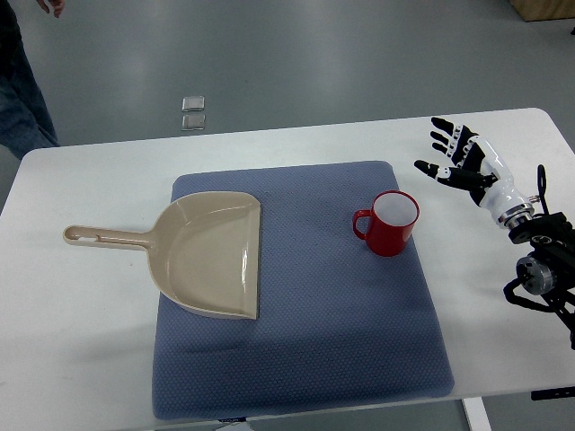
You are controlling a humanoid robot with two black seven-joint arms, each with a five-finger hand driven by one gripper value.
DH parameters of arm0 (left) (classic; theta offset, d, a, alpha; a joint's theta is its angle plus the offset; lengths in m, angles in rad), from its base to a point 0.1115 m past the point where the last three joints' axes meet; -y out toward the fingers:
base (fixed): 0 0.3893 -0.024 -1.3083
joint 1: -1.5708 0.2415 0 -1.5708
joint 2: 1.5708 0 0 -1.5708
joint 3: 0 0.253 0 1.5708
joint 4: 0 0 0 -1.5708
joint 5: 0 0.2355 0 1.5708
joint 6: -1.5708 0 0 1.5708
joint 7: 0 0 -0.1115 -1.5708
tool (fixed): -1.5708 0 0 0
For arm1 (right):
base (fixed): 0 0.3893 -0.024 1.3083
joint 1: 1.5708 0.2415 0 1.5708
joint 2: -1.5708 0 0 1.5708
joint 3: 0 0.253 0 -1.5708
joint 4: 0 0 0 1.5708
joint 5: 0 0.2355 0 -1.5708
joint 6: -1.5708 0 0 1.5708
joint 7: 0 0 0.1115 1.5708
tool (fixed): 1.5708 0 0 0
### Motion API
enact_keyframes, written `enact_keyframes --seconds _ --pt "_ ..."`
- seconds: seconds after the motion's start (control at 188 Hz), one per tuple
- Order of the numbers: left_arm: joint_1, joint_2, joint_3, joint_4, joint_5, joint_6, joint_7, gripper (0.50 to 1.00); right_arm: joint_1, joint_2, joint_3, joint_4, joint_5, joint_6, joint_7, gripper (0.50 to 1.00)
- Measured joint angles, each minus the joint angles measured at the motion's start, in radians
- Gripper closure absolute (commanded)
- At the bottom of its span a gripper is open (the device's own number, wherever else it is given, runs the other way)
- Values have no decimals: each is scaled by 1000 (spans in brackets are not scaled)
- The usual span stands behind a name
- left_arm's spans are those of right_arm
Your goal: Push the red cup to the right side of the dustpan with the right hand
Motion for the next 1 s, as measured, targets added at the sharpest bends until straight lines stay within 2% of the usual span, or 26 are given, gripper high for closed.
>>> enact_keyframes --seconds 0.998 --pt "3 0 2 -1 0 0 0 500 4 2 5 -23 2 12 0 576"
